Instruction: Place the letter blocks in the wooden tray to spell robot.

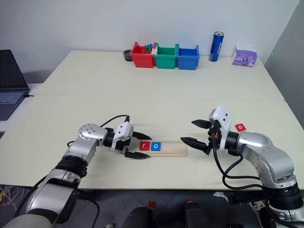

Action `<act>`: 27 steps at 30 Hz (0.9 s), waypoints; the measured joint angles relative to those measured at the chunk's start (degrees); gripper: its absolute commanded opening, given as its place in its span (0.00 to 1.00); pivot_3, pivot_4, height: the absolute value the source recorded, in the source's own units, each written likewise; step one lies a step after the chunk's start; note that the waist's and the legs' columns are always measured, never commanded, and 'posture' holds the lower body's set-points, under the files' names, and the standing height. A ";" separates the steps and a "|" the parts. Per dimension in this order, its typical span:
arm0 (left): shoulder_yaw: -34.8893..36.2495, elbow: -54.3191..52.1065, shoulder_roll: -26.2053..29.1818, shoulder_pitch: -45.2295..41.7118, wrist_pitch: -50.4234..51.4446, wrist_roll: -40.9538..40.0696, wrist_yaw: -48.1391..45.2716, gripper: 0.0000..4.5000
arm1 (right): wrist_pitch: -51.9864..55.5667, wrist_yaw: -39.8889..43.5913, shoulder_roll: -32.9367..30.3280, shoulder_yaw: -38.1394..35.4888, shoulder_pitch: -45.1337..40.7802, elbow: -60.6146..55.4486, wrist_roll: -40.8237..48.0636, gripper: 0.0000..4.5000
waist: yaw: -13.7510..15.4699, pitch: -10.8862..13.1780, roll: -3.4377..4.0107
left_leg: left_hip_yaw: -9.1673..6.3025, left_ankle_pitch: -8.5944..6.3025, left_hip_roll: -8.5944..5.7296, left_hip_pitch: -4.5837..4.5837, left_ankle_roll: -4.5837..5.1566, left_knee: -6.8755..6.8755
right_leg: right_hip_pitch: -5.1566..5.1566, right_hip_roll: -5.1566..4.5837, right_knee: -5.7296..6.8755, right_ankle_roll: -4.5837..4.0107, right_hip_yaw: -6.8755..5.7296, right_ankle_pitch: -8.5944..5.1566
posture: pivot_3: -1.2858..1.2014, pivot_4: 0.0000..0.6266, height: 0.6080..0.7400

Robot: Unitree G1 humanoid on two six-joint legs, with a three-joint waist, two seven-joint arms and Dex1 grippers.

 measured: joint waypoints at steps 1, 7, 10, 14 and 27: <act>0.03 2.10 -0.61 -1.21 -1.01 0.56 0.15 0.75 | 0.00 -0.12 0.00 -0.01 0.09 -0.05 0.00 1.00 | 0.00 0.00 0.00 | 0.01 0.00 0.00 0.00 0.00 0.00 | 0.00 0.00 0.00 0.00 0.00 0.00 | 0.52 0.24 1.00; 0.62 7.81 -2.65 -3.19 -4.50 1.47 1.08 0.75 | 0.06 -1.19 0.00 -0.09 1.15 -0.28 0.03 1.00 | -0.01 0.00 0.00 | -0.01 0.00 0.01 0.00 0.00 0.00 | 0.00 0.00 0.01 0.00 0.00 0.01 | 0.52 0.24 1.00; 0.89 8.28 -2.83 -3.19 -4.92 1.55 1.08 0.75 | 0.08 -1.42 0.00 -0.09 1.20 -0.82 0.05 1.00 | -0.01 0.00 0.00 | -0.01 0.00 0.01 0.01 0.00 0.00 | 0.00 0.00 0.01 0.00 0.00 0.01 | 0.52 0.24 1.00; 0.97 8.29 -2.83 -3.18 -4.95 1.61 1.07 0.75 | 0.12 -1.48 0.00 -0.09 1.20 -1.55 0.12 1.00 | -0.02 0.00 0.00 | -0.01 0.00 0.01 0.01 0.00 0.00 | 0.00 0.00 0.02 0.00 0.00 0.01 | 0.52 0.24 1.00; 1.78 5.53 -1.90 -1.34 -3.29 2.32 0.94 0.99 | 0.20 -1.97 0.14 -0.07 1.11 -1.32 0.13 1.00 | -0.08 0.00 0.00 | -0.02 0.00 0.02 0.02 0.00 0.00 | 0.00 0.01 0.02 -0.02 0.00 0.02 | 0.52 0.24 1.00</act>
